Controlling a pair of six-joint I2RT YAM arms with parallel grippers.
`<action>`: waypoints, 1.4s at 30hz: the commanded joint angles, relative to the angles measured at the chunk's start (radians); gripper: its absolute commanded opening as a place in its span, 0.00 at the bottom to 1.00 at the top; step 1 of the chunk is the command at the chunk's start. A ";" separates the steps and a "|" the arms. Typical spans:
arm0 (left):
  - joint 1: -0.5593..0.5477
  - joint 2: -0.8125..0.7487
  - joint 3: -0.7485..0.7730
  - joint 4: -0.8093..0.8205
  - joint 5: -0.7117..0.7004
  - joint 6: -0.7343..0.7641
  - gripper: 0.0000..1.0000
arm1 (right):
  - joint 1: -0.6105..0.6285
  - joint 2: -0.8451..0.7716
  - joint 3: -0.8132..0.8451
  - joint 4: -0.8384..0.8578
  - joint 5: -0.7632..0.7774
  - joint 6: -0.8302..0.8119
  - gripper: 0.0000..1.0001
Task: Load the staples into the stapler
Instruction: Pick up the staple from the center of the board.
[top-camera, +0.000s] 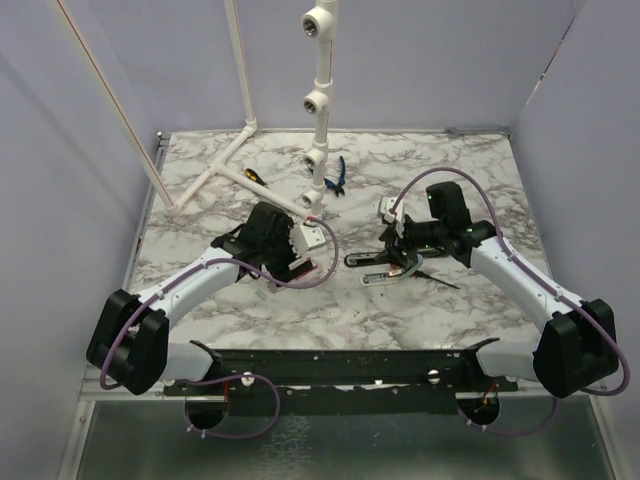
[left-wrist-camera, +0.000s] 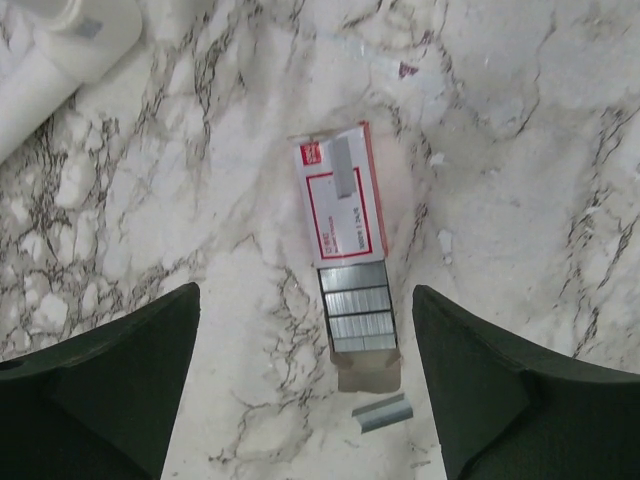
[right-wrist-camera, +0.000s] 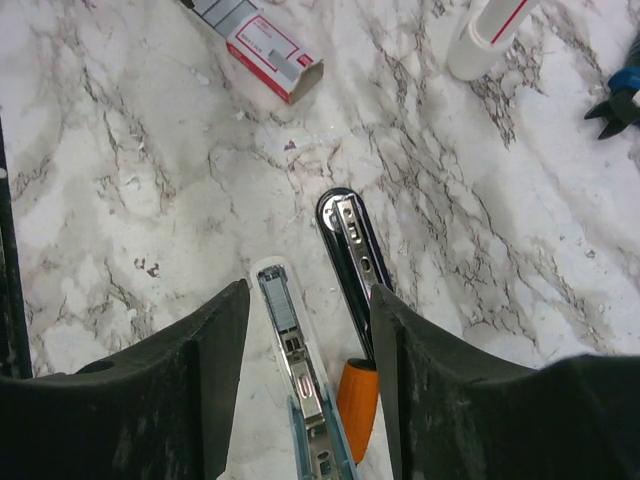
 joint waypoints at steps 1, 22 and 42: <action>0.033 -0.021 0.000 -0.093 -0.097 0.034 0.82 | 0.023 -0.011 0.023 0.055 -0.052 0.079 0.55; 0.241 -0.016 -0.068 -0.495 0.092 0.862 0.83 | 0.043 0.020 -0.011 0.019 -0.037 0.033 0.54; 0.240 0.159 0.035 -0.570 0.143 1.094 0.61 | 0.043 0.040 -0.014 0.003 -0.024 0.010 0.54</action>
